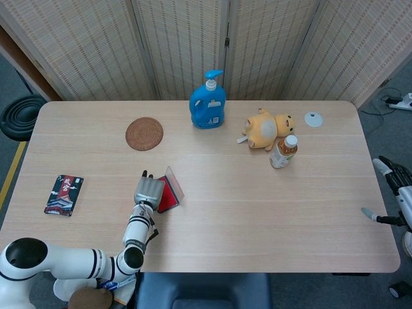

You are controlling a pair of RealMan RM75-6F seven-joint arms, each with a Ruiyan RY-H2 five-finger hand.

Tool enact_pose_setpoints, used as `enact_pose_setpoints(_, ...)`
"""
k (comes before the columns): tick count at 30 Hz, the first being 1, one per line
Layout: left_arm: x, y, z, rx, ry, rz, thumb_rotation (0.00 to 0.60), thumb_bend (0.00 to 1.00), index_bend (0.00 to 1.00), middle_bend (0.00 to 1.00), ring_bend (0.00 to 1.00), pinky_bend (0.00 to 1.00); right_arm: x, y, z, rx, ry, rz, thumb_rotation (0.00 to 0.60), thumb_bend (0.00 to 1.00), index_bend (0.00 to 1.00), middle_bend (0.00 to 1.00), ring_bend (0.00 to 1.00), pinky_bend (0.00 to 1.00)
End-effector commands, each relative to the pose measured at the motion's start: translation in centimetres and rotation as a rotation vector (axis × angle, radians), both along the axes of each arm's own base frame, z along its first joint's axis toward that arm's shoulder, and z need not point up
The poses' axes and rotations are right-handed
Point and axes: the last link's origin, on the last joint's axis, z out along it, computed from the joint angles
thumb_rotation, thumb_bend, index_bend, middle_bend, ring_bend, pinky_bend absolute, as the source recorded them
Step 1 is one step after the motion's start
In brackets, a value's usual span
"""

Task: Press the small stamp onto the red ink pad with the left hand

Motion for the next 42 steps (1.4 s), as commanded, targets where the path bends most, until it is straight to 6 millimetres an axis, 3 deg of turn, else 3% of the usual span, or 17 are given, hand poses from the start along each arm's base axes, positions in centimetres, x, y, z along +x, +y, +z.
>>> enact_pose_setpoints(1,-0.1,-0.1,0.0,0.001,-0.003,0.002,0.6,0.4,0.57,0.44,0.18,0.07,0.0,0.0,0.0,0.001,0.0,0.001,0.6,0.16,0.0,0.0,0.0,0.0)
enact_pose_setpoints(14,-0.1,-0.6,0.3,0.016,-0.016,-0.003,0.6,0.4,0.57,0.45,0.18,0.07,0.1,0.2,0.0,-0.002,0.001,0.006,0.6,0.16,0.0,0.0,0.0,0.0)
enact_pose_setpoints(25,0.3,-2.3,3.5,0.066,-0.003,-0.022,0.6,0.4,0.57,0.45,0.19,0.08,0.1,0.2,-0.1,-0.006,0.013,0.007,0.6,0.16,0.0,0.0,0.0,0.0)
enact_pose_setpoints(33,-2.1,-4.0,5.9,0.121,-0.018,0.006,0.6,0.4,0.57,0.45,0.19,0.08,0.5,0.2,-0.9,0.005,0.035,0.01,0.6,0.16,0.0,0.0,0.0,0.0)
enact_pose_setpoints(42,-5.3,-4.5,6.2,0.145,-0.041,0.026,0.6,0.4,0.57,0.45,0.19,0.08,0.8,0.1,-1.7,0.015,0.063,0.01,0.6,0.16,0.0,0.0,0.0,0.0)
